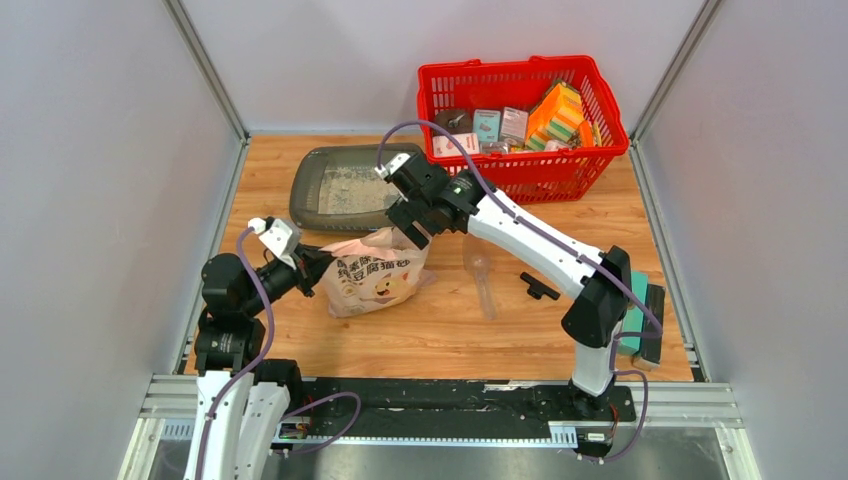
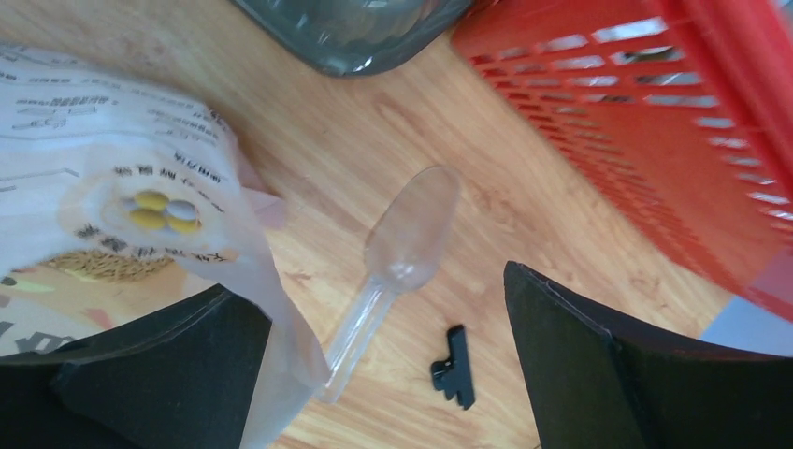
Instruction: Fill the litter box with clean litter
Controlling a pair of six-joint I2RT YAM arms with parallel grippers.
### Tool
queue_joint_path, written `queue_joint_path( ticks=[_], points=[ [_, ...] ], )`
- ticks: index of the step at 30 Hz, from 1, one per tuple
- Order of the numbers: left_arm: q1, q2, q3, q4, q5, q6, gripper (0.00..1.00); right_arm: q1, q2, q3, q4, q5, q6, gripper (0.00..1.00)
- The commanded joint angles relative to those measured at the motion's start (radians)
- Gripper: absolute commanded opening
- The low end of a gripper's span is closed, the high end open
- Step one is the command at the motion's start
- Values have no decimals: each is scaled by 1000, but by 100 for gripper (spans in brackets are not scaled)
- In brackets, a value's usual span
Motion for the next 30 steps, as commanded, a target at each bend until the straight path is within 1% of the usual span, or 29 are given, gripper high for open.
queue_joint_path(
  ticks=[1,2,4,6,8,9,10,11,12,13,14,17,19,20,23,30],
  points=[
    [-6,-36,53,202,30,-35,0,13,-66,113,63,89,-101,96],
    [-6,-32,62,182,29,-26,0,28,-73,162,81,123,-142,96],
    [-6,-33,67,167,26,-12,0,35,-87,204,88,125,-173,98],
    [-6,-32,68,136,21,14,0,30,-122,201,94,119,-193,100],
    [-6,-27,72,113,20,34,0,-16,-187,138,98,46,-178,100],
    [-6,-27,73,105,15,40,0,-40,-207,47,97,7,-173,100],
    [-6,-19,76,99,13,47,0,-68,-228,-4,89,-33,-168,100],
    [-6,-16,78,93,12,54,0,-134,-247,-55,68,-123,-167,100],
    [-6,-15,79,91,7,54,0,-169,-274,-181,57,-157,-168,100],
    [-6,-6,84,91,1,54,0,-201,-282,-236,48,-214,-171,100],
    [-6,-2,85,91,0,56,0,-256,-281,-291,13,-243,-179,100],
    [-6,16,99,90,-16,54,0,-320,-284,-452,9,-306,-150,100],
    [-6,25,104,88,-23,54,0,-329,-284,-552,23,-341,-92,100],
    [-6,28,105,91,-25,54,0,-329,-281,-575,34,-384,-67,100],
    [-6,28,108,81,-30,54,0,-331,-259,-637,54,-435,17,98],
    [-6,-1,102,44,-42,94,0,-311,-179,-649,71,-484,106,96]
  ],
)
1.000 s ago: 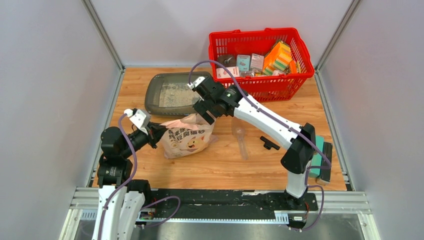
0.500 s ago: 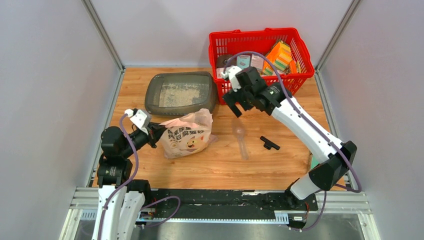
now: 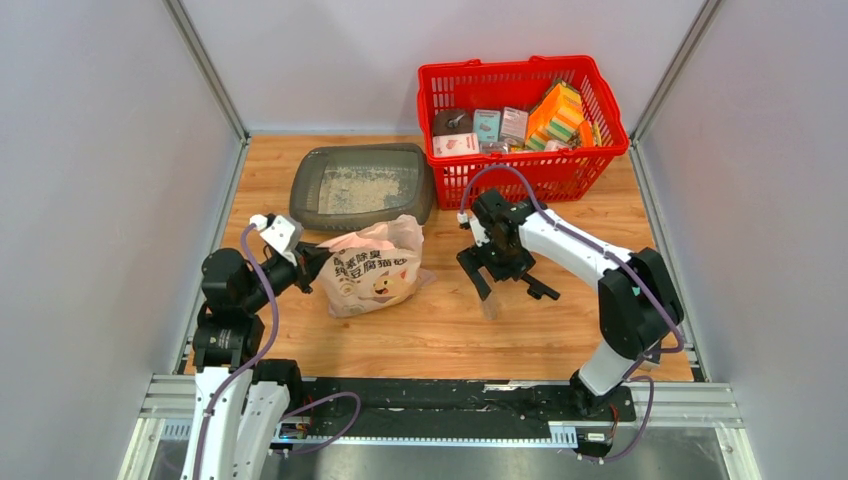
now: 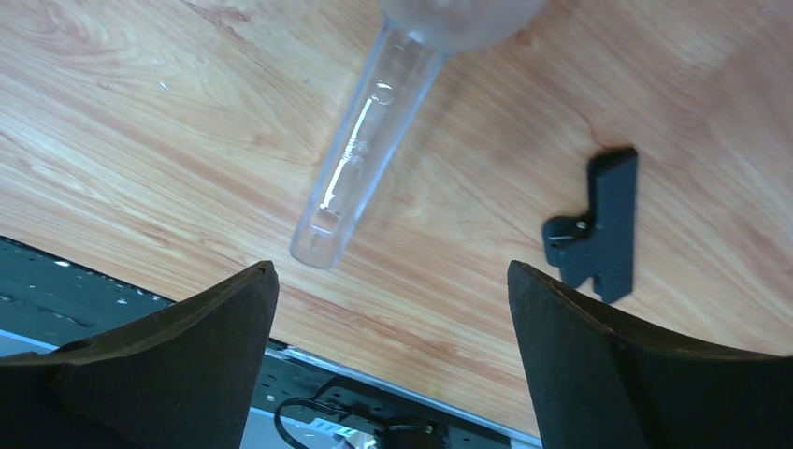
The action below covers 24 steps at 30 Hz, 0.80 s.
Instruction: Fill the litter box with clean litter
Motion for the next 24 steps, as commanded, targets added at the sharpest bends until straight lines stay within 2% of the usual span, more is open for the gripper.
queue_joint_path(
  ticks=[1,4,15,18,19,21,22,24],
  points=[
    [-6,-40,70,90,12,26,0,17,49,12,44,-65,97,96],
    [-6,-46,72,84,5,34,0,44,88,12,46,-73,106,96],
    [-6,-52,72,60,-17,65,0,68,201,-19,55,-47,123,77],
    [-6,-41,73,65,-8,65,0,68,200,-57,60,-47,123,66],
    [-6,-38,73,68,-5,65,0,67,194,-69,63,-50,120,56],
    [-6,-32,75,73,-3,60,0,67,185,-82,64,-52,115,46],
    [-6,-34,76,74,-5,59,0,64,180,-82,63,-48,111,37],
    [-6,-32,76,73,-6,60,0,60,154,-73,60,-45,106,31]
  ],
)
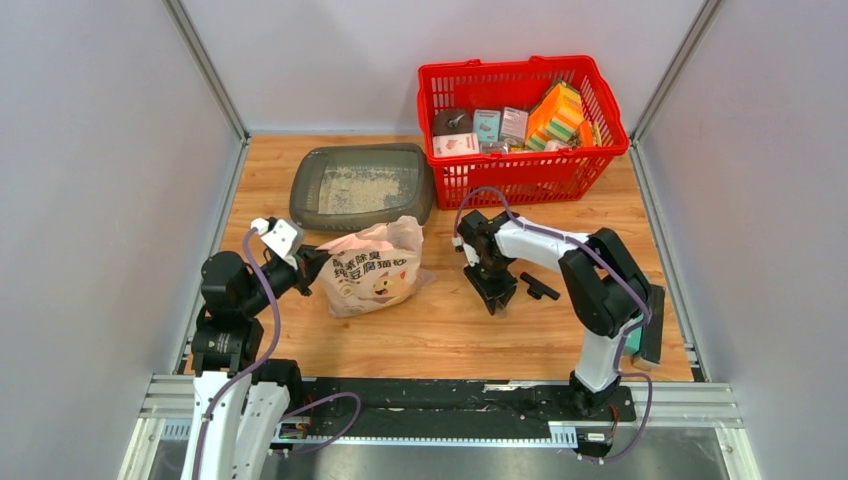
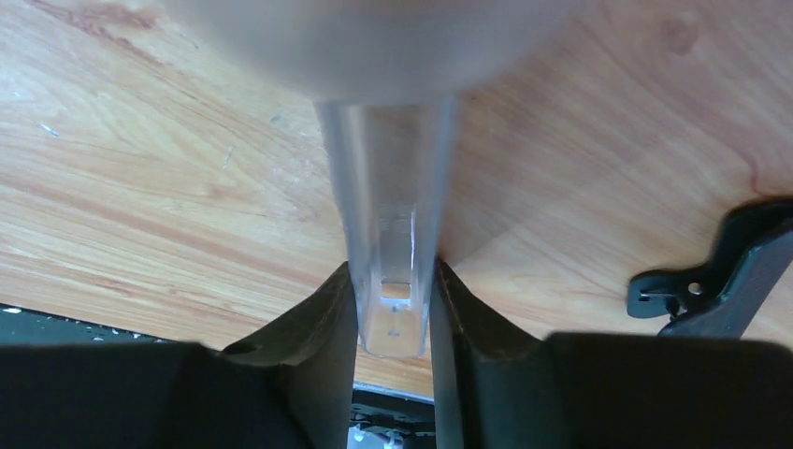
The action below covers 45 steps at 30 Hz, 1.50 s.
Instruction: Fill the litter box with clean litter
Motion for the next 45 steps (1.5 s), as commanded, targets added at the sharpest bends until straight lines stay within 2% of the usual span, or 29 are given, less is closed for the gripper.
queue_joint_path(
  ticks=[1,3,5,6,7,8,9,10,11,14,18,20,23,24,28,34,35,36,39,45],
  points=[
    [-1,-9,73,107,16,18,0,0,-55,-16,12,-22,6,23],
    [-1,-6,71,105,13,23,0,0,-122,-27,13,1,7,20],
    [-1,2,73,110,22,27,1,-2,-188,-41,0,3,-12,10],
    [-1,14,80,110,26,35,4,-2,-252,-54,-2,3,-22,7],
    [-1,22,88,101,35,41,9,-8,-291,-56,-8,4,-29,0],
    [-1,29,96,94,51,47,21,-12,-321,-56,-11,3,-39,0],
    [-1,49,114,87,59,62,26,-16,-376,-52,-11,-2,-55,0],
    [-1,58,123,65,72,69,37,-20,-403,-36,-17,-3,-100,0],
    [-1,69,134,59,82,73,41,-22,-423,-27,-22,-3,-118,0],
    [-5,114,186,45,85,92,49,-40,-498,20,-45,-35,-212,0],
    [-20,202,321,21,83,138,55,-85,-564,97,-60,-98,-345,0],
    [-31,230,378,-25,112,179,58,-100,-585,158,-107,-204,-495,0],
    [-98,281,490,-154,140,340,62,-102,-589,232,-227,-374,-705,0],
    [-148,296,531,-233,138,471,62,-101,-581,247,-264,-415,-758,0],
    [-257,292,521,-285,53,783,63,-101,-491,326,-448,-564,-852,0],
    [-423,256,352,-113,-84,1190,63,-98,-388,405,-540,-647,-939,0],
    [-440,252,294,-69,-98,1222,63,-97,-370,418,-557,-652,-953,0],
    [-461,244,263,43,-113,1271,63,-97,-356,430,-592,-657,-974,0],
    [-532,247,139,277,-171,1358,63,-94,-313,462,-632,-671,-1000,0],
    [-659,318,53,559,-288,1422,60,-78,-274,490,-654,-641,-1003,0]
  ],
)
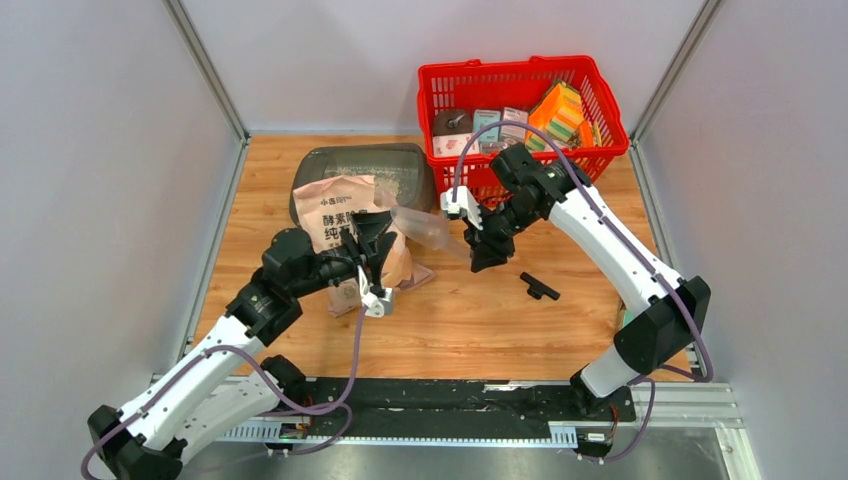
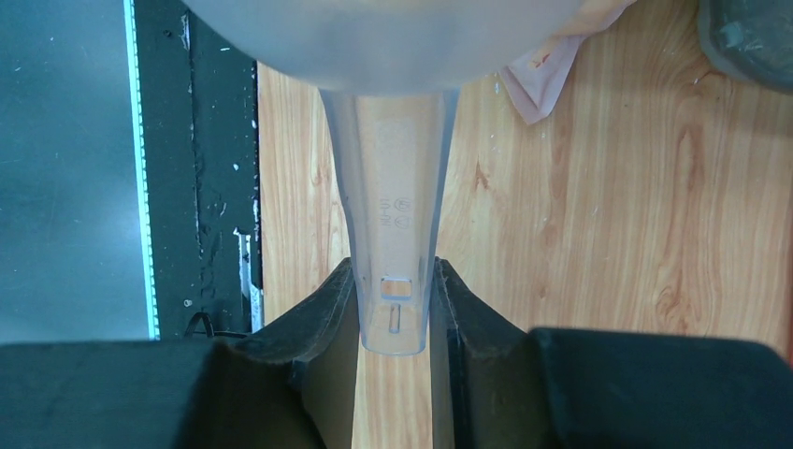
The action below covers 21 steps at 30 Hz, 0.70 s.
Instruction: Fill the litter box with clean litter
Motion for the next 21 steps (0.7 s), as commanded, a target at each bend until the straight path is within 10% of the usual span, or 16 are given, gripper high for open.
queue_joint_path(
  ticks=[1,13,21],
  points=[
    [-76,35,-16,340,-134,135,59,13,13,54,-278,-22,-39,0],
    [-96,7,10,268,-462,17,53,8,-5,26,-235,10,3,0],
    [-99,-21,-71,375,-303,212,64,13,33,44,-240,0,26,0]
  ],
)
